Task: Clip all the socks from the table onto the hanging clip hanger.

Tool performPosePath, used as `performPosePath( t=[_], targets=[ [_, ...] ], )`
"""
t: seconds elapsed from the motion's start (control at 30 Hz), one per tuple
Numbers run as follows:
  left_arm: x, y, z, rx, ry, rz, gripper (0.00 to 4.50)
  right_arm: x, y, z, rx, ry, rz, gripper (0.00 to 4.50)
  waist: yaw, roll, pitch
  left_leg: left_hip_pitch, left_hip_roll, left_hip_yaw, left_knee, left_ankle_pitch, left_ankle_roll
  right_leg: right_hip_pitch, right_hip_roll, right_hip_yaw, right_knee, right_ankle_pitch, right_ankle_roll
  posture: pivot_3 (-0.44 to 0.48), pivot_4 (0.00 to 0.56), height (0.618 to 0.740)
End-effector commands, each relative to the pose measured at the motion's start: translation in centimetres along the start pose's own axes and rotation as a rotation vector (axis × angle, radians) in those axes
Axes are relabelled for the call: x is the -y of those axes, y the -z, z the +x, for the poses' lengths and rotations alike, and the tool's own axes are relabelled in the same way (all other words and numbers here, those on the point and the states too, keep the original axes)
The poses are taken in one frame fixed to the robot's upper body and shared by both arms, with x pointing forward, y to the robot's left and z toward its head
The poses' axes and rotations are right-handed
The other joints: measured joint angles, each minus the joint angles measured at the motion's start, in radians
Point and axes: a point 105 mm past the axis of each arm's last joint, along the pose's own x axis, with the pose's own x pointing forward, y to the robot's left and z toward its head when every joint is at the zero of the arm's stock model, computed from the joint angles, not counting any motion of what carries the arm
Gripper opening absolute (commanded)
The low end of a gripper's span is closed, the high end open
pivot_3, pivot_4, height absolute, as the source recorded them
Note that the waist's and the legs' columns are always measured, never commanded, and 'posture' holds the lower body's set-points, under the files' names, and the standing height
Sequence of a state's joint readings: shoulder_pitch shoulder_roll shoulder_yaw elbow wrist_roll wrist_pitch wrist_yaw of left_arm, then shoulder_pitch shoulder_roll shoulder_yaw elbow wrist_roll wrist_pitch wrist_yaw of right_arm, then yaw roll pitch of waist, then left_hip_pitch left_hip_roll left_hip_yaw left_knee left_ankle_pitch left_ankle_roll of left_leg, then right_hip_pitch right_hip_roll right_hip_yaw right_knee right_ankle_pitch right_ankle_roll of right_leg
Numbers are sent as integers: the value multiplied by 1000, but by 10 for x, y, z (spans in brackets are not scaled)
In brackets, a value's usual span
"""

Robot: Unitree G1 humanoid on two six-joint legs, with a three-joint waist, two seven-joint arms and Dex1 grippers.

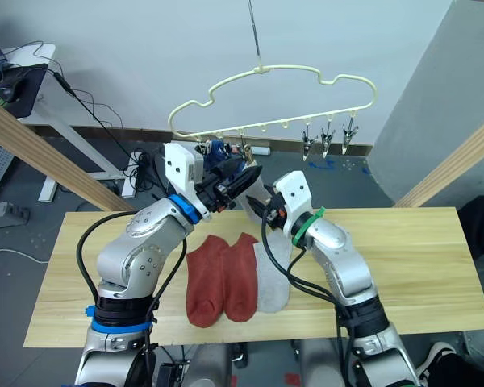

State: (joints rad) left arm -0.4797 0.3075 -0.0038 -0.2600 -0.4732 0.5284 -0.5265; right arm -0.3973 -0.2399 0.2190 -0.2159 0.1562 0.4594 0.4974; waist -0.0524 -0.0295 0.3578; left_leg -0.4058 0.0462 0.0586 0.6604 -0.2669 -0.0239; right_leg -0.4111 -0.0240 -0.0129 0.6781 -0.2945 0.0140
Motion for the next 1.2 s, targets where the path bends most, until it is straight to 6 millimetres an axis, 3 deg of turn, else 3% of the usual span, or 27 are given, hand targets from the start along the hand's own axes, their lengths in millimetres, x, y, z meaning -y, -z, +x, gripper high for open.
performPosePath(
  t=[0.03,0.17,0.23,0.33,0.57,0.67,1.2],
  targets=[
    [6,-10,-9,32,97,116,2752,2,-12,-27,-10,-9,-58,2190,2,0,0,-1,0,0,0,0,0,0,0,0,-1,0,0,-116,380,740],
    [7,-4,-22,-11,178,185,2752,13,-21,-53,-50,13,-111,2190,-1,0,0,-2,0,0,1,0,0,-1,0,0,0,0,0,-128,375,740],
    [11,-5,-28,-23,233,187,2752,20,-35,-58,-25,47,-127,2190,-5,1,0,-1,0,0,0,0,0,-1,0,0,0,0,0,-133,374,740],
    [14,-13,-31,-17,278,178,2752,36,-58,-56,39,142,-100,2190,-8,1,1,-2,1,0,0,0,0,-3,0,0,2,0,0,-139,370,740],
    [13,-27,-22,20,263,201,2752,66,-76,-44,106,295,-80,2190,-4,1,0,-5,0,0,1,0,0,-5,0,0,1,0,0,-124,362,740],
    [16,-30,-20,27,275,194,2752,68,-83,-38,141,299,-71,2190,-5,1,0,-12,0,0,2,0,0,-12,0,0,1,0,0,-123,361,740],
    [30,-20,-19,17,308,154,2752,64,-105,-23,205,287,-138,2190,-5,1,0,-12,0,0,3,1,1,-12,0,-1,3,0,-1,-128,354,740]
  ],
)
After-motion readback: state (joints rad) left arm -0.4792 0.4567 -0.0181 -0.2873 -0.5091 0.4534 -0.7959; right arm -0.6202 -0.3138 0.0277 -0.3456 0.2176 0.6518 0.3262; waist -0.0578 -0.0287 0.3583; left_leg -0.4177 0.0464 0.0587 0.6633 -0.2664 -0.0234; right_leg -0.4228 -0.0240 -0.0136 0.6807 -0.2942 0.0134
